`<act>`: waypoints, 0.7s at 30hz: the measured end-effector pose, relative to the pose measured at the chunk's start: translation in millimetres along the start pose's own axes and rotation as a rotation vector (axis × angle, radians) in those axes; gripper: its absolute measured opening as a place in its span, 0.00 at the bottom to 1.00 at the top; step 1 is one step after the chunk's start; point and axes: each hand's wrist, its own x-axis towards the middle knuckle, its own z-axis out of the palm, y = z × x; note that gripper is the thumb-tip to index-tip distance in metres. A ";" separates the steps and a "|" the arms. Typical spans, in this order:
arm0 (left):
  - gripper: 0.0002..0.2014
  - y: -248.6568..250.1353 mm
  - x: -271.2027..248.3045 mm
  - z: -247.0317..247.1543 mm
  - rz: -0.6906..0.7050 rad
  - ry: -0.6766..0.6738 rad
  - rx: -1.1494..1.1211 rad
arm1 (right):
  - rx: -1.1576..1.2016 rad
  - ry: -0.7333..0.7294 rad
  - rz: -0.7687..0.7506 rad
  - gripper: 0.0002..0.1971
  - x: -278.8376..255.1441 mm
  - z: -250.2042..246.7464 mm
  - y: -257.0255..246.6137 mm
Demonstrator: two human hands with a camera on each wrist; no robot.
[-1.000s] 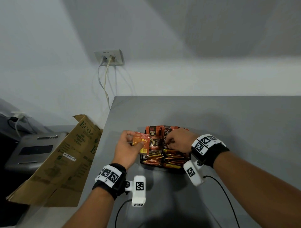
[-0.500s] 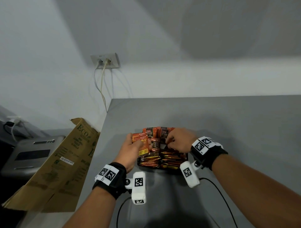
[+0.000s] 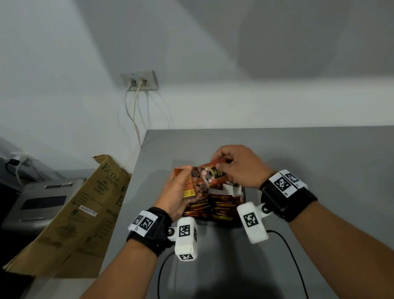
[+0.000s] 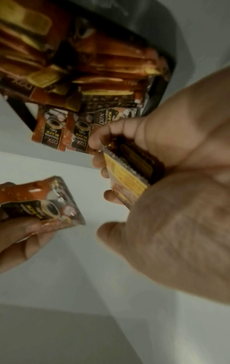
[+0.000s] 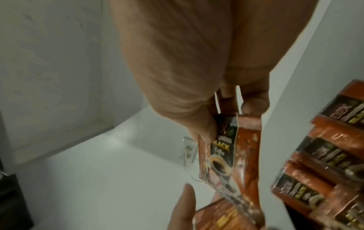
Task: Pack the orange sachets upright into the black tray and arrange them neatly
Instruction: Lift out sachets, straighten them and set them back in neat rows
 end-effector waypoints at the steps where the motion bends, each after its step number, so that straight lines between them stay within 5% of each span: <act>1: 0.26 1.0 -0.8 3.1 -0.016 -0.051 -0.030 | 0.051 -0.037 -0.016 0.07 -2.4 0.8 -7.0; 5: 0.22 6.4 -10.0 16.4 -0.058 -0.268 -0.158 | 0.056 -0.092 -0.075 0.08 -6.8 17.0 -14.8; 7: 0.18 8.1 -11.1 19.1 -0.052 -0.267 -0.174 | -0.039 -0.022 -0.100 0.10 -9.1 23.3 -14.5; 9: 0.18 8.7 -9.5 16.5 -0.059 -0.229 -0.200 | -0.112 0.022 -0.148 0.19 -13.9 22.0 -18.1; 13: 0.14 10.6 -12.0 18.5 -0.109 -0.192 -0.216 | -0.280 -0.245 -0.247 0.47 -21.3 26.2 -22.3; 21: 0.17 11.4 -15.9 26.2 -0.033 -0.185 -0.185 | -0.164 -0.123 -0.169 0.48 -19.8 36.0 -8.7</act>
